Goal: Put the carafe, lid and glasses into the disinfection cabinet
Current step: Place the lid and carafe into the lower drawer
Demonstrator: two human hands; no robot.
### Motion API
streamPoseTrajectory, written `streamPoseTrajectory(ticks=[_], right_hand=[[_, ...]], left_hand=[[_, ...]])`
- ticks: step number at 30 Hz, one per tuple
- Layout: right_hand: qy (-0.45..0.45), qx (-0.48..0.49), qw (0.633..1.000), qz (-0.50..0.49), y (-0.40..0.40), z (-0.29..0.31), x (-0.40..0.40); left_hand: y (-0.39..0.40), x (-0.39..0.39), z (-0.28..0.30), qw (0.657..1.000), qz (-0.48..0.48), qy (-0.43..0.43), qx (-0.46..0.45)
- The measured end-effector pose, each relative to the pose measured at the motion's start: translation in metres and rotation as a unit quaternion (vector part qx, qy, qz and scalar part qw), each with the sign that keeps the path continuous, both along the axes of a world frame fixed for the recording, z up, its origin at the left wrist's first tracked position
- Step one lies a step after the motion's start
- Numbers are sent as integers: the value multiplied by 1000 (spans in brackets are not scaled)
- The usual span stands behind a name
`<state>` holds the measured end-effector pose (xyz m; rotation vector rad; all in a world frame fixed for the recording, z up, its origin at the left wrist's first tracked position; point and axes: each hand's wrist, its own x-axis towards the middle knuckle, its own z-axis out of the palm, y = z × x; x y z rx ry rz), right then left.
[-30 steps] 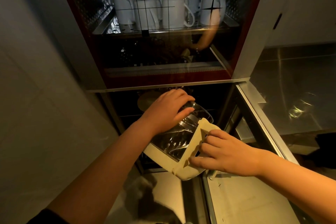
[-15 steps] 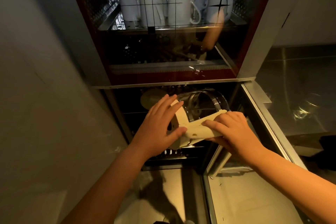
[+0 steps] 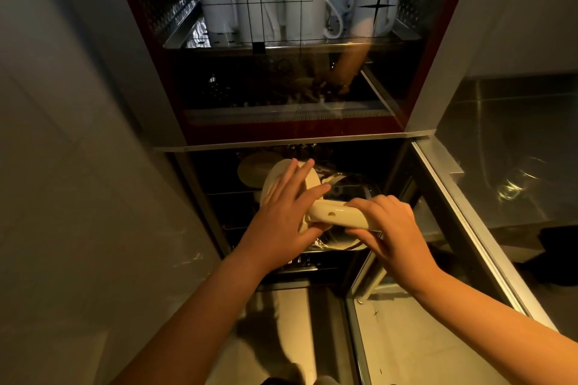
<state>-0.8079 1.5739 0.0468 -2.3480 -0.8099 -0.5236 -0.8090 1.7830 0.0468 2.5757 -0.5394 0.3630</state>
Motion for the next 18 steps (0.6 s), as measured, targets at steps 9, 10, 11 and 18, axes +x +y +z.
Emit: streamPoseTrajectory(ticks=[9, 10, 11, 18], right_hand=[[41, 56, 996, -60, 7, -8, -7], [46, 68, 995, -62, 9, -10, -9], [51, 77, 994, -64, 11, -11, -12], [-5, 44, 997, -65, 15, -23, -20]], left_hand=[[-12, 2, -2, 996, 23, -84, 20], [-14, 2, -2, 996, 21, -87, 25], [-15, 2, -3, 995, 15, -91, 30], [-11, 4, -6, 992, -49, -110, 43]])
